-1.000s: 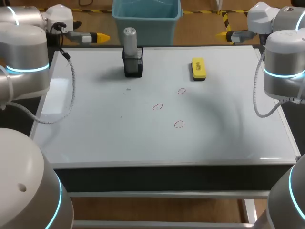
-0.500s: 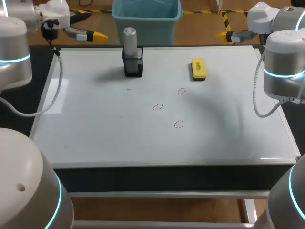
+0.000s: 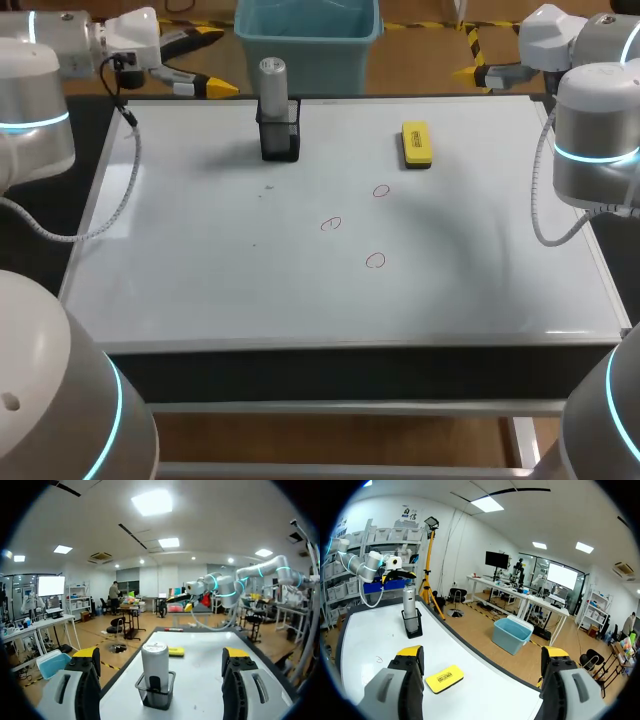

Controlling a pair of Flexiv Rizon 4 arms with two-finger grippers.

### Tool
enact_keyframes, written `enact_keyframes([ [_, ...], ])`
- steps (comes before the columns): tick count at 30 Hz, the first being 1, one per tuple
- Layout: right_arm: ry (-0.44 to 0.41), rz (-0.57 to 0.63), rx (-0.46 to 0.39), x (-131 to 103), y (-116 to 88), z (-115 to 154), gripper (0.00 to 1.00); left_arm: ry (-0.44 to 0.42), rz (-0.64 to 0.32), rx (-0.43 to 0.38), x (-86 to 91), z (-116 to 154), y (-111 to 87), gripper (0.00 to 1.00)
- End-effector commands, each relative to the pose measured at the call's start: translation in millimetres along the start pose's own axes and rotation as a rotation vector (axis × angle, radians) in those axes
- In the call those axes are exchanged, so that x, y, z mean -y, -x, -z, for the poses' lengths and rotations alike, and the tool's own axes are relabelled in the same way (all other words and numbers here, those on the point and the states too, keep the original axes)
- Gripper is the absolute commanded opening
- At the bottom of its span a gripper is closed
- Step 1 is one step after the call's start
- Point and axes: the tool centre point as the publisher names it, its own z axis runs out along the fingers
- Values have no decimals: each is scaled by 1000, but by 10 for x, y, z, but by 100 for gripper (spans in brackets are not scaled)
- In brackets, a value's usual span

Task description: Pick up the inspection probe, press it on each red-marked spot on the whiteboard one by one, put down the probe, pick up the eraser, and wipe off all the red marks.

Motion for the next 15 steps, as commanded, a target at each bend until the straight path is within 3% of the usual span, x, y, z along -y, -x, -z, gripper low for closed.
enact_keyframes([
  [1,-1,0,-1,-1,3,-1,100,-9,10,-65,-74,-120,21,100],
  [15,-1,0,-1,-1,3,-1,100,-67,-1,-113,-287,-431,52,100],
])
